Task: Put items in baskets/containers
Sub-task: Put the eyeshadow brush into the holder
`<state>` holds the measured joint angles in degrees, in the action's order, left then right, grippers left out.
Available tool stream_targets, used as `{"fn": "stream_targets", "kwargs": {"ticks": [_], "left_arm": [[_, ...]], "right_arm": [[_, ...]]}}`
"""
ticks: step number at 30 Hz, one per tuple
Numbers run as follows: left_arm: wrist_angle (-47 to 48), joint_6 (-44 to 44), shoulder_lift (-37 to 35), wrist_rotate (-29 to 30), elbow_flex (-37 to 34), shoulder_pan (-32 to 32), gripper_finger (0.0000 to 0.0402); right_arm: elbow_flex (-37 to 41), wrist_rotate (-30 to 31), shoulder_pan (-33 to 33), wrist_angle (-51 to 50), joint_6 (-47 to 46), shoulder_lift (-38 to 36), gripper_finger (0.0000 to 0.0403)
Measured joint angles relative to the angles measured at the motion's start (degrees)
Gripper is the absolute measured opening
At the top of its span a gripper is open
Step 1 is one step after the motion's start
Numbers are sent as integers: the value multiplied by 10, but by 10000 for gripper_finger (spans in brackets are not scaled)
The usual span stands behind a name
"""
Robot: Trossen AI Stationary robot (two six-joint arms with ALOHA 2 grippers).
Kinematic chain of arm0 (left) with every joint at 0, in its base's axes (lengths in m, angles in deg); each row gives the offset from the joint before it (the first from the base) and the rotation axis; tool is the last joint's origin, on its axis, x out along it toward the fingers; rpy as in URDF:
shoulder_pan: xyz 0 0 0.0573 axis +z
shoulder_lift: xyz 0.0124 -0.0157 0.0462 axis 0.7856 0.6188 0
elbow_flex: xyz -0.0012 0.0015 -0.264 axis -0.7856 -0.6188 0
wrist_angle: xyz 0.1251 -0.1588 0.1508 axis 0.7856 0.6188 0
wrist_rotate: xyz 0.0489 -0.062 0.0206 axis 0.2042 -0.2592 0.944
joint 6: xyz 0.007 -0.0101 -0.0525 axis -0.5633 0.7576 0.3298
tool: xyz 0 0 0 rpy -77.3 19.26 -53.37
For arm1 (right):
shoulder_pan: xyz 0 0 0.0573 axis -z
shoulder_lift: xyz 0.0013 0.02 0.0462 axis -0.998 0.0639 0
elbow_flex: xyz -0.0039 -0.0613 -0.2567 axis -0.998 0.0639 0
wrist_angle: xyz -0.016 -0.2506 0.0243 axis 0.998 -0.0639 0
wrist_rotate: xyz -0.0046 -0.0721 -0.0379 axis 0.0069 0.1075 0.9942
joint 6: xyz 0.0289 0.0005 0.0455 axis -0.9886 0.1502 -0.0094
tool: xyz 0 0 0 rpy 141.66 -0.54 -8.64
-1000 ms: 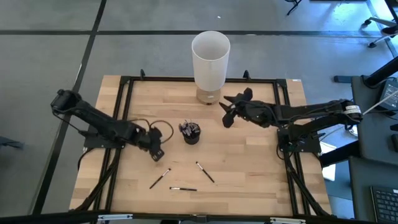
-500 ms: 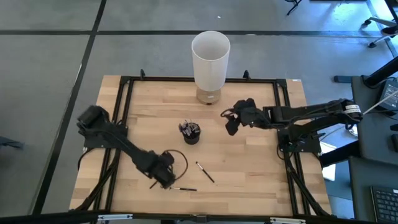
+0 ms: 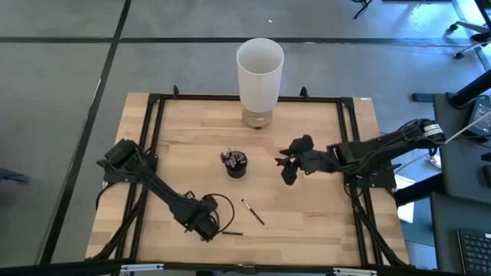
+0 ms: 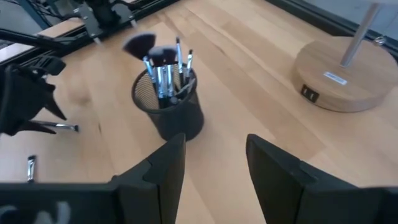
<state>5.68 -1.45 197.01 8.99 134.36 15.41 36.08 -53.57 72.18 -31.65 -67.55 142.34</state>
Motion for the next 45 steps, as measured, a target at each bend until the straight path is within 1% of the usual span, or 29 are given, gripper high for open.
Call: {"fn": "stream_targets", "kwargs": {"ticks": [3,5,8,11,14,16,19,22,24,27,30,32,33,35,38,42,45], "left_arm": [[0,-3,6,-15,1,0,132],[0,-15,14,-22,2,0,121],[2,-37,31,-37,4,2,91],[3,-61,41,-53,6,11,50],[1,-75,41,-55,6,23,16],[-1,-79,34,-54,4,28,14],[1,-91,16,-39,10,30,23],[3,-110,-11,59,27,33,25],[-7,-121,-46,150,41,33,22],[-30,-149,-86,309,44,34,17],[-74,-202,-124,493,46,42,17],[-99,-228,-136,583,47,48,17],[-109,-243,-136,611,46,53,17],[-138,-278,-136,635,45,70,17],[-183,-309,-120,637,47,105,17],[-227,-310,-83,636,45,140,17],[-242,-273,-64,640,46,160,18]], "right_arm": [[0,0,-10,-2,0,0,170],[0,0,-16,-3,0,0,170],[0,0,-23,-11,1,-3,170],[0,1,-28,-18,0,-11,170],[0,7,-35,-29,-10,-22,170],[0,17,-43,-34,-20,-29,170],[0,38,-60,-37,-22,-41,170],[0,66,-76,-37,-16,-55,170],[0,90,-83,-36,-11,-63,170],[0,126,-88,-36,-4,-72,170],[0,144,-90,-35,-2,-76,170],[0,151,-90,-35,1,-77,170],[0,154,-90,-35,4,-77,170],[0,156,-90,-29,14,-76,170],[0,158,-85,-17,27,-76,170],[0,157,-84,-11,38,-76,170],[0,157,-85,-10,44,-76,170]]}}
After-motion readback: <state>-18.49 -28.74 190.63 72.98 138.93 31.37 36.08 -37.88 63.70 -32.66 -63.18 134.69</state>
